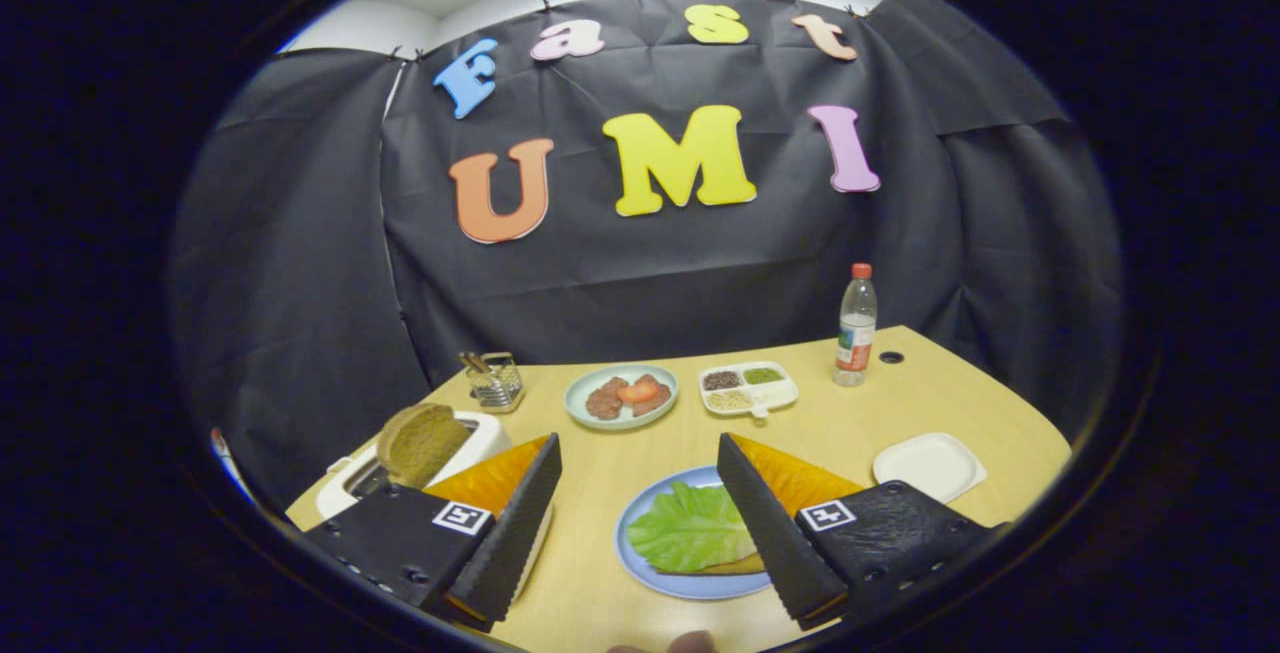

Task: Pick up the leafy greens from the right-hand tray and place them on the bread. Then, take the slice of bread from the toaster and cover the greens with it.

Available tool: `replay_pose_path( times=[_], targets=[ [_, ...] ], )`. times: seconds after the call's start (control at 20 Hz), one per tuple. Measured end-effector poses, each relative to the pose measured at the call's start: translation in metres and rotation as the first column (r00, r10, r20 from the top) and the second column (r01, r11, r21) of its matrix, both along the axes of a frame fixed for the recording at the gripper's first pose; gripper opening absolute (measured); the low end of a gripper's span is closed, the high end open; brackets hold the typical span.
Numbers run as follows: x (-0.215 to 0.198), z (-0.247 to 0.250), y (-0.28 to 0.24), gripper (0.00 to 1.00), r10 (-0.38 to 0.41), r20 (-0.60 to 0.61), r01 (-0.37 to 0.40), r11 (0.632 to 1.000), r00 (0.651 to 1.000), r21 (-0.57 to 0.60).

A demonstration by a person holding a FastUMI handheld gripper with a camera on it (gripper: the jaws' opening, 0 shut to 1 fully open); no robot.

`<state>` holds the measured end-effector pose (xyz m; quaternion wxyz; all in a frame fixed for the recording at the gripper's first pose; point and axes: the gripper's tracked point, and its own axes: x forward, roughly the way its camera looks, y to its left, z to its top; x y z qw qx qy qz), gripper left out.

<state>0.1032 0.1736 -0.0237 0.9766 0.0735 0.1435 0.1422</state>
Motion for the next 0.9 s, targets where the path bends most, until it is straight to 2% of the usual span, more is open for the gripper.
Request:
replay_pose_path(
  times=[0.25, 0.5, 0.7, 0.9],
  targets=[
    [-0.014, 0.027, 0.043, 0.96, 0.044, 0.004, -0.044, 0.999, 0.999, 0.022],
    [-0.020, 0.032, 0.086, 0.96, 0.076, -0.022, -0.076, 0.997, 0.997, 0.015],
    [-0.019, 0.024, 0.114, 0.96, 0.100, -0.074, -0.099, 0.995, 0.992, 0.007],
    [-0.008, 0.008, 0.127, 0.96, 0.081, -0.135, -0.081, 0.997, 0.988, 0.006]
  ],
)
